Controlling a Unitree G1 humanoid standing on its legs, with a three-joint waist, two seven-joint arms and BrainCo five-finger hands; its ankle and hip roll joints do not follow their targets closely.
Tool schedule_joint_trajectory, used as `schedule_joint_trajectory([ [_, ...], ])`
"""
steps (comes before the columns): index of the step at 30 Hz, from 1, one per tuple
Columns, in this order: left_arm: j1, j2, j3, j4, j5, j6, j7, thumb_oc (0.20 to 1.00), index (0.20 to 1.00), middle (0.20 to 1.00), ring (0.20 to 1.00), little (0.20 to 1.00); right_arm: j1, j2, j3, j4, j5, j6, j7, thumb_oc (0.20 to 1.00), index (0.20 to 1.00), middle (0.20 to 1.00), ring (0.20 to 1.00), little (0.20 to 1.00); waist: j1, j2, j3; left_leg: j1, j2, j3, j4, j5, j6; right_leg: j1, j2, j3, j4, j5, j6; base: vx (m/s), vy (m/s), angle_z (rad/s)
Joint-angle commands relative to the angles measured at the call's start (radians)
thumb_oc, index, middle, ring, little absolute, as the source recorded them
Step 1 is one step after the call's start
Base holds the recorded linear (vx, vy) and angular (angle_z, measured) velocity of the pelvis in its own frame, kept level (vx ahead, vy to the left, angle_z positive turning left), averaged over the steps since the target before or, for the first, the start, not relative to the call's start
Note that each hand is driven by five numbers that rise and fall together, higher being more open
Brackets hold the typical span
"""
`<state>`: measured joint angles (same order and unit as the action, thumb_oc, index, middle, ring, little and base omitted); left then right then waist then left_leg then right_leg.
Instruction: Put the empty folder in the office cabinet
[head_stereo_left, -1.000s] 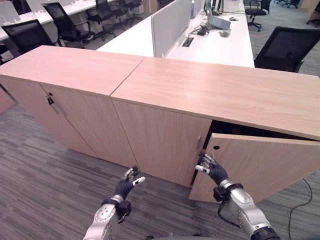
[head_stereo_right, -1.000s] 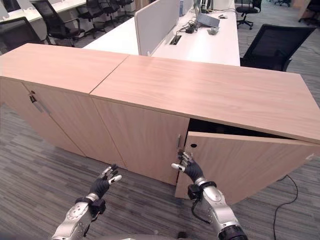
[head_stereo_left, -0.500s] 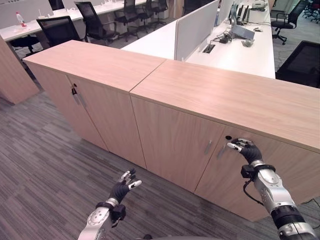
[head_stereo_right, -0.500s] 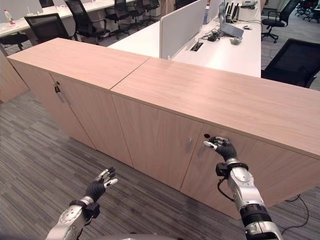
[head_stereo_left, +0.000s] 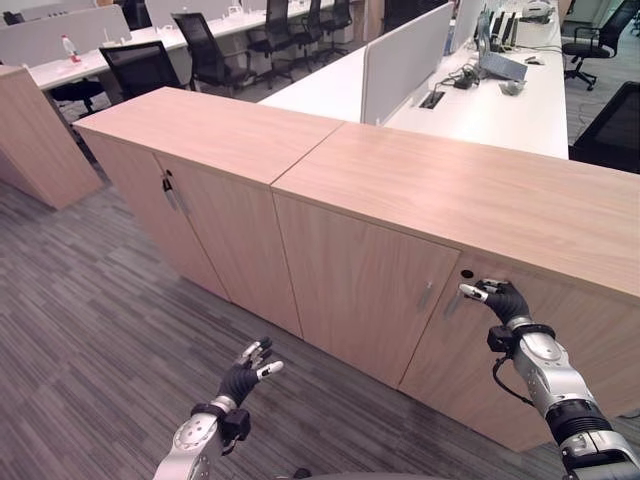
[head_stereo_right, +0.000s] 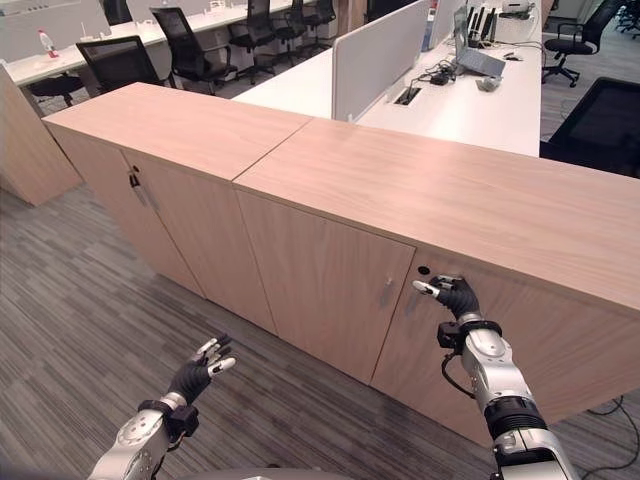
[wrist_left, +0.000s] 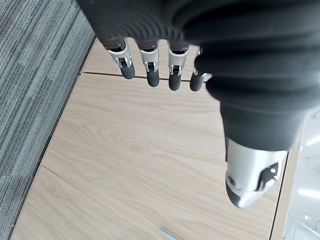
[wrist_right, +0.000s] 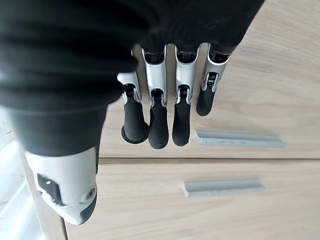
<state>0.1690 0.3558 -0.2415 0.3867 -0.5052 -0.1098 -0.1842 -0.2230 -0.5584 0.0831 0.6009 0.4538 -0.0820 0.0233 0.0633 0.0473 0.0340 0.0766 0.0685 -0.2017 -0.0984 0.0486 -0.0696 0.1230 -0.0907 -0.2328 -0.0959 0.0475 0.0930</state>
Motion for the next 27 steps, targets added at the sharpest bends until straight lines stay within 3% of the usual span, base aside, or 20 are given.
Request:
schedule_joint_trajectory([
  [1, -0.045, 0.032, -0.008, -0.045, -0.030, -0.029, 0.001, 1.000, 1.000, 1.000, 1.000, 1.000, -0.122, -0.006, -0.016, 0.011, 0.073, -0.063, -0.021, 1.000, 1.000, 1.000, 1.000, 1.000, 0.016, -0.070, -0.001, 0.024, 0.001, 0.031, 0.022, -0.079, -0.032, 0.056, -0.027, -0.033, 0.020, -0.093, 0.047, 0.00, 0.000, 0.00],
  [11, -0.028, -0.033, 0.076, 0.005, 0.018, -0.042, 0.034, 1.000, 1.000, 1.000, 1.000, 1.000, 0.208, 0.220, -0.069, -0.161, -0.038, -0.077, -0.019, 1.000, 1.000, 1.000, 1.000, 1.000, -0.035, -0.063, 0.001, 0.038, -0.001, 0.089, 0.026, -0.099, -0.011, 0.026, -0.052, 0.020, 0.039, -0.079, 0.067, 0.00, 0.042, -0.13],
  [20, -0.045, -0.028, 0.077, 0.040, 0.098, -0.047, 0.061, 1.000, 1.000, 1.000, 1.000, 1.000, 0.290, 0.246, -0.008, -0.067, -0.176, -0.032, -0.001, 1.000, 1.000, 1.000, 1.000, 1.000, -0.088, -0.070, 0.012, 0.053, -0.017, 0.182, 0.030, -0.119, 0.011, -0.031, -0.080, 0.103, 0.060, -0.043, 0.095, -0.03, 0.098, -0.37],
  [24, -0.084, -0.009, 0.069, 0.052, 0.114, -0.047, 0.082, 1.000, 1.000, 1.000, 1.000, 1.000, 0.256, 0.251, 0.004, -0.017, -0.178, -0.028, -0.006, 1.000, 1.000, 1.000, 1.000, 1.000, -0.110, -0.070, 0.051, 0.040, -0.022, 0.247, 0.045, -0.122, 0.036, -0.135, -0.081, 0.158, 0.183, -0.037, 0.121, -0.12, 0.084, -0.56],
  [27, -0.096, 0.005, 0.070, 0.060, 0.130, -0.049, 0.090, 1.000, 1.000, 1.000, 1.000, 1.000, 0.238, 0.258, 0.006, -0.003, -0.163, -0.026, -0.013, 1.000, 1.000, 1.000, 1.000, 1.000, -0.106, -0.053, 0.069, 0.011, -0.013, 0.292, 0.057, -0.112, 0.046, -0.169, -0.085, 0.117, 0.274, -0.062, 0.124, -0.16, 0.042, -0.80],
])
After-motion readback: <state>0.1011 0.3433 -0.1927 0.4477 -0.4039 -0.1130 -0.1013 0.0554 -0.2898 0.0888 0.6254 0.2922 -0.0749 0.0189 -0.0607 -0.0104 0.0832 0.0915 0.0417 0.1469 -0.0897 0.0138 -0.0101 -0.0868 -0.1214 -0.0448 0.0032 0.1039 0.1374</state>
